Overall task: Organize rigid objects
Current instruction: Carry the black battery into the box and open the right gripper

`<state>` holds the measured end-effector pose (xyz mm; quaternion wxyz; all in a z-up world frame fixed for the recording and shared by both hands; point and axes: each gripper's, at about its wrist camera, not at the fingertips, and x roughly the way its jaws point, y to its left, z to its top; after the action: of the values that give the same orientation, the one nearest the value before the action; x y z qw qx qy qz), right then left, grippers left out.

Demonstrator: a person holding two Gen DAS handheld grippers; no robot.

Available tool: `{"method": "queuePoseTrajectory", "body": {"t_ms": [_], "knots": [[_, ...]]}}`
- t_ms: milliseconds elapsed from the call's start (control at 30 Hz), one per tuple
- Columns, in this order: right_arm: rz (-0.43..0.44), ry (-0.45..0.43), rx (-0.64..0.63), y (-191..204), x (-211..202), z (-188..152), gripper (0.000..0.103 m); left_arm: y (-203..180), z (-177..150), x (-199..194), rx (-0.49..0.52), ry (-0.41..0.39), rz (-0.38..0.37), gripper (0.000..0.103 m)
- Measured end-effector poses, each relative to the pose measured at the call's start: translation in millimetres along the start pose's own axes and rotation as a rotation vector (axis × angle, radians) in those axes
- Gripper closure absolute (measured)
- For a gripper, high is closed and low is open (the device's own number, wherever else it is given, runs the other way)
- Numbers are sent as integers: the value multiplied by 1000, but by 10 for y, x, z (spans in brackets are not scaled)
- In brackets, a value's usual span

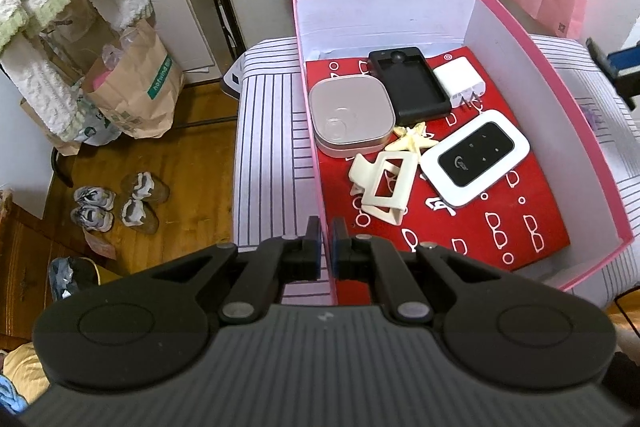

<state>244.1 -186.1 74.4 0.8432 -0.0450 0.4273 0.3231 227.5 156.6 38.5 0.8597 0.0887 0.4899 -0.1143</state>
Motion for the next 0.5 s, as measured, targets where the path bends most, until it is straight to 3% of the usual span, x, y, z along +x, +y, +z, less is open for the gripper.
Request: {"method": "queuePoseTrajectory", "body": {"t_ms": [267, 500], "knots": [[119, 7, -99, 516, 146, 279, 49, 52, -15, -10, 5, -11, -34, 98], [215, 71, -149, 846, 513, 420, 49, 89, -47, -18, 2, -34, -56, 97]]}}
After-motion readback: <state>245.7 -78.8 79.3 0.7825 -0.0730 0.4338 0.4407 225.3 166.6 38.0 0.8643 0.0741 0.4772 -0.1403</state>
